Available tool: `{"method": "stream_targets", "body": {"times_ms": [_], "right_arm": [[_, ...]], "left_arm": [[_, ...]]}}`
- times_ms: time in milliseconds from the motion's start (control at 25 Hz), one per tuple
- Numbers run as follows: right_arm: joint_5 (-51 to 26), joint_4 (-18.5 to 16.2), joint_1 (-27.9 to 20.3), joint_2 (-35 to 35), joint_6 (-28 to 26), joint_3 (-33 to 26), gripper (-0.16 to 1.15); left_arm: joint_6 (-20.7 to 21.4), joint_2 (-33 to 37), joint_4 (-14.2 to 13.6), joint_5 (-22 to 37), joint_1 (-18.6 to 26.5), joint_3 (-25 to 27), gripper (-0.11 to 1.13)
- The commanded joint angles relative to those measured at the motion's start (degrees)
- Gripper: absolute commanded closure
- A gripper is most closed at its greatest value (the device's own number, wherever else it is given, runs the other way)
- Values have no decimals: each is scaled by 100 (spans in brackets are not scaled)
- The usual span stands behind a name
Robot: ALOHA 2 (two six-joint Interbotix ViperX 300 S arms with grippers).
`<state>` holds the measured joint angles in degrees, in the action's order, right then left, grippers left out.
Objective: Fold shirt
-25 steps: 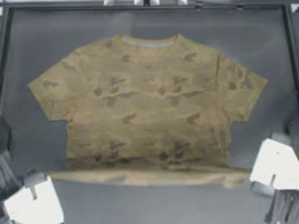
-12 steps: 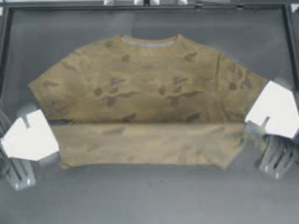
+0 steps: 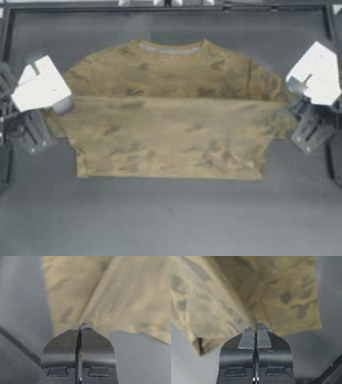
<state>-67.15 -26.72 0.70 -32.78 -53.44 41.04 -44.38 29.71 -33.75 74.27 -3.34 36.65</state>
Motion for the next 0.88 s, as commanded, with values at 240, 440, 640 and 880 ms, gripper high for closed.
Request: {"method": "stream_targets", "body": {"times_ms": [240,440,640,880], "right_arm": [[369,-229,-844,-229,229,35,90],[738,-246,-1441,-105,387,26,90],[1107,-220,-2065,176,721,-26,90],[1556,-325,-2742,712,1072,-185,90]], "left_arm": [[-132,360,-404,-466,615,185,98],[-202,343,-492,-888,1134,281,98],[-141,299,-580,-1459,1767,396,98],[167,62,-580,-1995,2496,580,98]]}}
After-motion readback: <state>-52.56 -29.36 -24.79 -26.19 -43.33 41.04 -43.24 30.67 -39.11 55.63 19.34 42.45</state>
